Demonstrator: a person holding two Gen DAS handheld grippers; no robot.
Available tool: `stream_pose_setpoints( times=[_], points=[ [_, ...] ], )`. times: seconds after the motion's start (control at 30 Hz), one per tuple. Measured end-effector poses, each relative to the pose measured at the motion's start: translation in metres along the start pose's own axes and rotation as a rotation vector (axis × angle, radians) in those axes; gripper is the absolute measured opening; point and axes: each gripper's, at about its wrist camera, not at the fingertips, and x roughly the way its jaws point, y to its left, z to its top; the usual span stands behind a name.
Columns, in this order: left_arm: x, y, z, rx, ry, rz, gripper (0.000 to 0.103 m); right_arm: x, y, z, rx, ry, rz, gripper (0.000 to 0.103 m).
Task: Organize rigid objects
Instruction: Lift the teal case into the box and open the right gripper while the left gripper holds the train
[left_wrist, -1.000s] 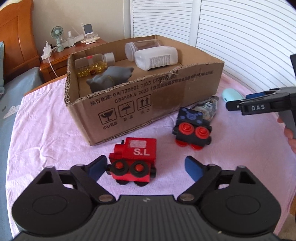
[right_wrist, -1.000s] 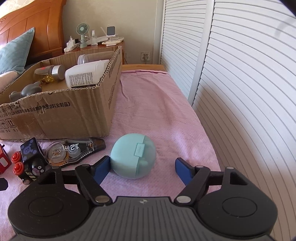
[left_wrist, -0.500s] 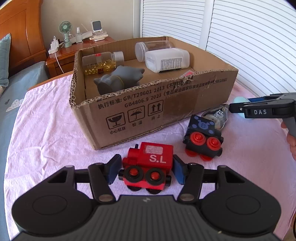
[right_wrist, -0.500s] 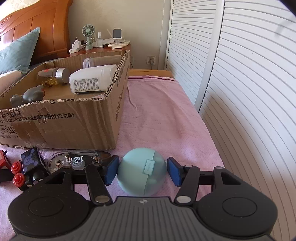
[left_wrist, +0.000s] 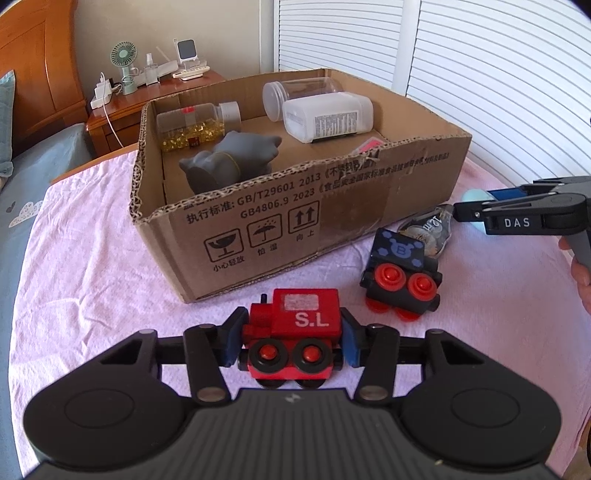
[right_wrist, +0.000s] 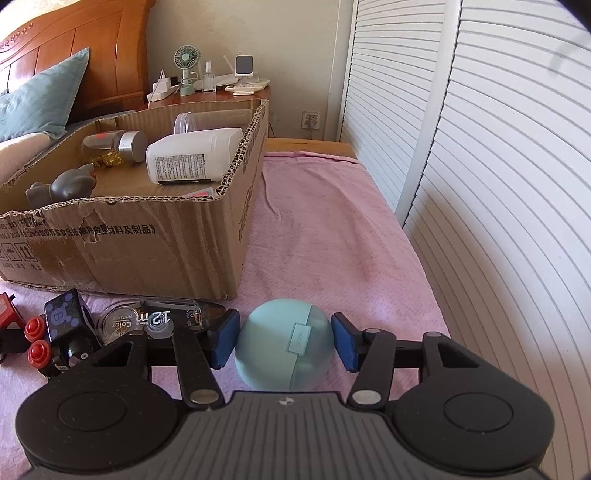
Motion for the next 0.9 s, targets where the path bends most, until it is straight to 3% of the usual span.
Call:
stream_pose_setpoints(
  times=[0.6,0.9],
  points=[
    [-0.030,-0.005,0.007,0.092,0.046,-0.024,0.050,-0.024,0.001,0.000,-0.175,0.064,0.076,0.059],
    [-0.061,-0.010,0.013,0.128,0.027,-0.035,0.050,-0.069,0.010,0.021,-0.267,0.021,0.173,0.059]
  ],
)
